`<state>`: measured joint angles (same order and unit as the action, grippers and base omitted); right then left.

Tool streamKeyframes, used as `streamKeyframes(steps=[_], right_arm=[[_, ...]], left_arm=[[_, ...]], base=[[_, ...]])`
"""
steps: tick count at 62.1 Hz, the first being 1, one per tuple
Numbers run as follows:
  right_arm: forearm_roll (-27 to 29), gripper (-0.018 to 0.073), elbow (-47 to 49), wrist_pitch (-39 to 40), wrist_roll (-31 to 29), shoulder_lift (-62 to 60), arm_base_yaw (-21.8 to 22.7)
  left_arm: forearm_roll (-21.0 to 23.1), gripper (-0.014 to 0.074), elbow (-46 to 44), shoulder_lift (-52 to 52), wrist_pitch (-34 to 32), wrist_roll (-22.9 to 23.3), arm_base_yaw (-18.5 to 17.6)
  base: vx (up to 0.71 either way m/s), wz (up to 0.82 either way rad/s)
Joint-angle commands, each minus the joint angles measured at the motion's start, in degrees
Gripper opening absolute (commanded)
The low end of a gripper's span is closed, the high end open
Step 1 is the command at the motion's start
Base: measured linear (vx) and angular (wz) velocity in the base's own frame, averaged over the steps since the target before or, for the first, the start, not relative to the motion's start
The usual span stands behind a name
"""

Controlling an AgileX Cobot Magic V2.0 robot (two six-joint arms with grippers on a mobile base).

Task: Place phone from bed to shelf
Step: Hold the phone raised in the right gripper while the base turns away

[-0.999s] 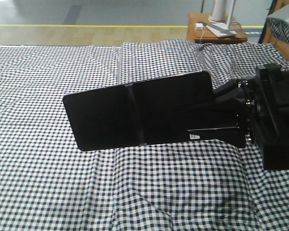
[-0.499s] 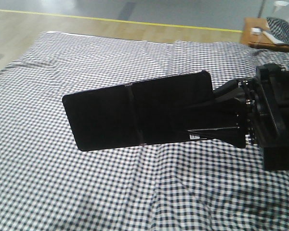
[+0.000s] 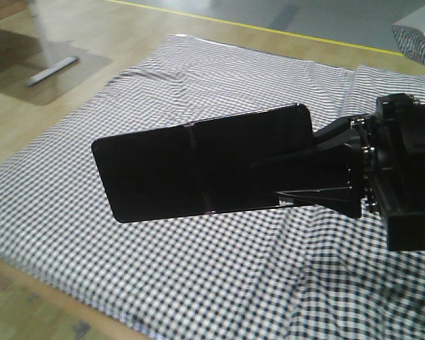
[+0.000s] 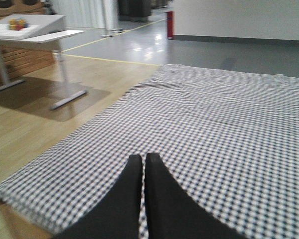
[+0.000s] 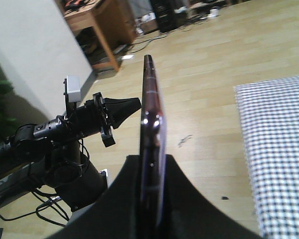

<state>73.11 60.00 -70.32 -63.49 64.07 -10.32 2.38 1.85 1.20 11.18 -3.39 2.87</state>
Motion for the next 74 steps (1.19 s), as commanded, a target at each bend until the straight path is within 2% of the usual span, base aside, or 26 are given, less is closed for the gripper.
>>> streamKeyframes(steps=[1, 74], right_arm=[[5.5, -0.0002, 1.6, -3.4, -0.2, -1.1, -0.1], [5.5, -0.0002, 1.6, -3.4, -0.2, -1.1, -0.1]], left_arm=[[0.5, 0.0001, 0.4, 0.3, -4.2, 0.0, -0.4], [0.5, 0.0001, 0.4, 0.3, -4.2, 0.0, -0.4]], base=[[-0.15, 0.60], [-0.16, 0.65]])
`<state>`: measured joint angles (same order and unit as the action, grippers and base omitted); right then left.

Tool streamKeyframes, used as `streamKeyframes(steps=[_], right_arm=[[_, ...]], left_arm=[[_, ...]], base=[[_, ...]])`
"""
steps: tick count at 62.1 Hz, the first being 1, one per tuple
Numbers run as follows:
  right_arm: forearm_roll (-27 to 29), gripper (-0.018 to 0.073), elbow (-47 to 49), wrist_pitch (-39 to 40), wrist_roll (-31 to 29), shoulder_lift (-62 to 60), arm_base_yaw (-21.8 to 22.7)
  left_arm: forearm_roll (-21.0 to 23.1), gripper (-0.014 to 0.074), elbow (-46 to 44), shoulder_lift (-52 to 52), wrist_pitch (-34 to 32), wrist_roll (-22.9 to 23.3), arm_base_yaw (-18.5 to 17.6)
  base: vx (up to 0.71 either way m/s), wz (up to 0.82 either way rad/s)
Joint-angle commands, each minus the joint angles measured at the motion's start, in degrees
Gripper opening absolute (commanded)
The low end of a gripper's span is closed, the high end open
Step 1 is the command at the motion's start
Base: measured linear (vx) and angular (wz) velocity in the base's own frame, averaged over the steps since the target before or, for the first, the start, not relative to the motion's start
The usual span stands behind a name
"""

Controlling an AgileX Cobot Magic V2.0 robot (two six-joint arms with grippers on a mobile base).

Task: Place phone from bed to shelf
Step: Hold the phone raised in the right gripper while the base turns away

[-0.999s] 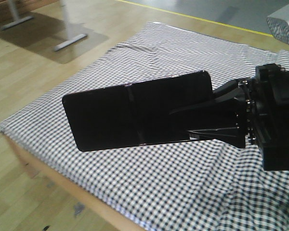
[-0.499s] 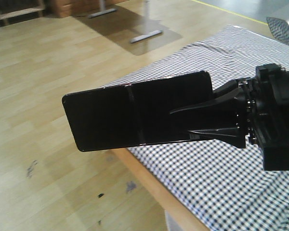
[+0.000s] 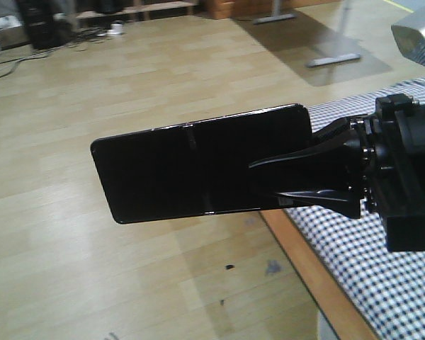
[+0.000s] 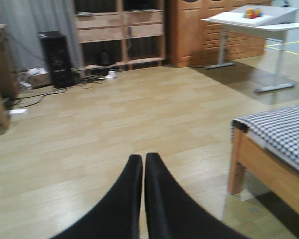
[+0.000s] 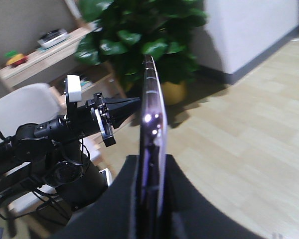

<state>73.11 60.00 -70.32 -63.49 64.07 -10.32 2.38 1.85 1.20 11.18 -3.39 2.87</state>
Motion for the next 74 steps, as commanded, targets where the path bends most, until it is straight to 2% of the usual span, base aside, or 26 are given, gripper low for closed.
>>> streamKeyframes(steps=[1, 28, 74], right_arm=[[5.5, -0.0002, 1.6, -3.4, -0.2, -1.1, -0.1], [5.5, -0.0002, 1.6, -3.4, -0.2, -1.1, -0.1], [5.5, -0.0002, 1.6, -3.4, -0.2, -1.1, -0.1]], left_arm=[[0.5, 0.0001, 0.4, 0.3, -4.2, 0.0, -0.4], [0.5, 0.0001, 0.4, 0.3, -4.2, 0.0, -0.4], [0.5, 0.0001, 0.4, 0.3, -4.2, 0.0, -0.4]], base=[[-0.14, 0.63], [-0.09, 0.42], [0.02, 0.03]])
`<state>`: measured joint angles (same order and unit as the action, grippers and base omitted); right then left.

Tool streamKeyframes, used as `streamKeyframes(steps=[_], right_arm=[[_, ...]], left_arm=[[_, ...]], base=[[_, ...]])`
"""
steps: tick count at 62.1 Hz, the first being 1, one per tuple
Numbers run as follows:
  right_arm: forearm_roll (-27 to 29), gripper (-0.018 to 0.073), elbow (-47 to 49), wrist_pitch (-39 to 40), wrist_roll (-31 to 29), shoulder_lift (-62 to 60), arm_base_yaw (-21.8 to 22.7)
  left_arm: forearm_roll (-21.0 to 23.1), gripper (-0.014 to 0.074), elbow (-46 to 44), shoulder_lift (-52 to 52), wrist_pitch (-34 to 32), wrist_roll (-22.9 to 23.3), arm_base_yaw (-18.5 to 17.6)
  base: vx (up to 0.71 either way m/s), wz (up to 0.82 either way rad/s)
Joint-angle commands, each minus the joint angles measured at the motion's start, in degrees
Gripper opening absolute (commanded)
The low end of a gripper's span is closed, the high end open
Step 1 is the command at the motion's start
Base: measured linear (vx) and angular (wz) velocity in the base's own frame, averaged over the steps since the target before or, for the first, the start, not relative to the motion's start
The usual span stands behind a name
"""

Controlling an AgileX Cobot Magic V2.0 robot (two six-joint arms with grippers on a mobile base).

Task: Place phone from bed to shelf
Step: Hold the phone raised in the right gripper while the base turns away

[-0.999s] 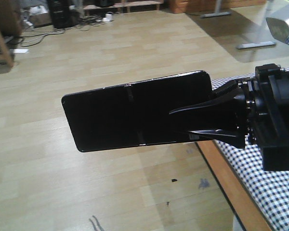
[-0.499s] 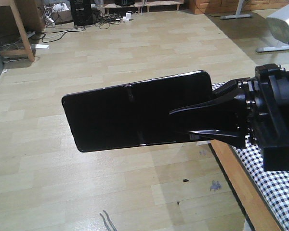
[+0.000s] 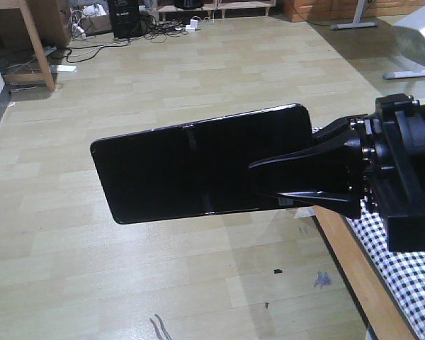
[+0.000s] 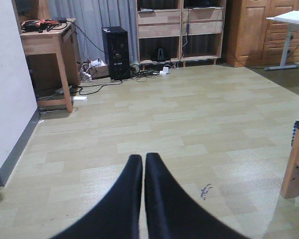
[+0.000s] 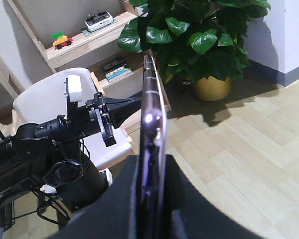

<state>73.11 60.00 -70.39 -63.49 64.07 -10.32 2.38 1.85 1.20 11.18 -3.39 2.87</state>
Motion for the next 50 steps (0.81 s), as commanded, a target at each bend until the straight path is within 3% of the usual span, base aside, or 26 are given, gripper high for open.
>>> streamKeyframes(steps=[1, 50], right_arm=[[5.5, -0.0002, 1.6, -3.3, -0.2, -1.1, -0.1], [5.5, -0.0002, 1.6, -3.3, -0.2, -1.1, -0.1]], left_arm=[[0.5, 0.0001, 0.4, 0.3, -4.2, 0.0, -0.4], [0.5, 0.0001, 0.4, 0.3, -4.2, 0.0, -0.4]], base=[[0.06, 0.07], [0.14, 0.12]])
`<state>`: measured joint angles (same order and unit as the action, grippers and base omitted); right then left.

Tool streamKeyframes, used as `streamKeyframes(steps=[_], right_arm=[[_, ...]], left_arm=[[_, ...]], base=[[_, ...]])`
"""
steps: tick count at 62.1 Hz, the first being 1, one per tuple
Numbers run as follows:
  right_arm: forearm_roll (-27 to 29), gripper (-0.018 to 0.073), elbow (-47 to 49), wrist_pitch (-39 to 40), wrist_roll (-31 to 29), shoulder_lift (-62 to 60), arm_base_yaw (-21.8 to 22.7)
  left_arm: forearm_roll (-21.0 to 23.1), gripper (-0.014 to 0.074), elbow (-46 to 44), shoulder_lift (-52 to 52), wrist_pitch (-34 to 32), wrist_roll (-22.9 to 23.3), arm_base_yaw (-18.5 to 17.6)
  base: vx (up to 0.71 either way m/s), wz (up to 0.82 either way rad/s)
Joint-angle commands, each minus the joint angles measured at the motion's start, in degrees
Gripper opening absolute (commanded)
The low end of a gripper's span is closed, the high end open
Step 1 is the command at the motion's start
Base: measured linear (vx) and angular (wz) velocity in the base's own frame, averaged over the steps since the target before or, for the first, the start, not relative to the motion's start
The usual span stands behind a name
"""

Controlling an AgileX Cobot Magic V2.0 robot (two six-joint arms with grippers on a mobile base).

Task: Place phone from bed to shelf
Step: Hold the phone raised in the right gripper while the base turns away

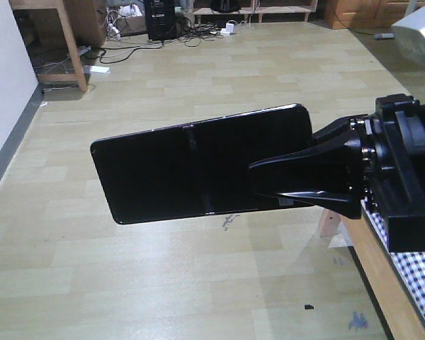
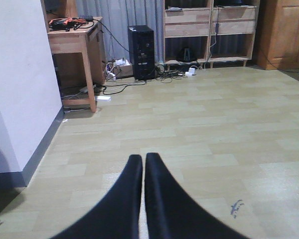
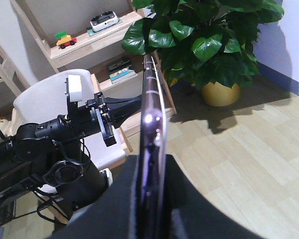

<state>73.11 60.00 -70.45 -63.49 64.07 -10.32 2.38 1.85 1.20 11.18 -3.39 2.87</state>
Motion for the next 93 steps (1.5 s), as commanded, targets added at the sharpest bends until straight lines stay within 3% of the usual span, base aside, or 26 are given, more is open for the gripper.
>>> streamKeyframes(steps=[1, 93], right_arm=[[5.5, -0.0002, 1.6, -3.3, -0.2, -1.1, -0.1], [5.5, -0.0002, 1.6, -3.3, -0.2, -1.1, -0.1]], left_arm=[[0.5, 0.0001, 0.4, 0.3, -4.2, 0.0, -0.4], [0.5, 0.0001, 0.4, 0.3, -4.2, 0.0, -0.4]], base=[[0.23, 0.10], [0.28, -0.03]])
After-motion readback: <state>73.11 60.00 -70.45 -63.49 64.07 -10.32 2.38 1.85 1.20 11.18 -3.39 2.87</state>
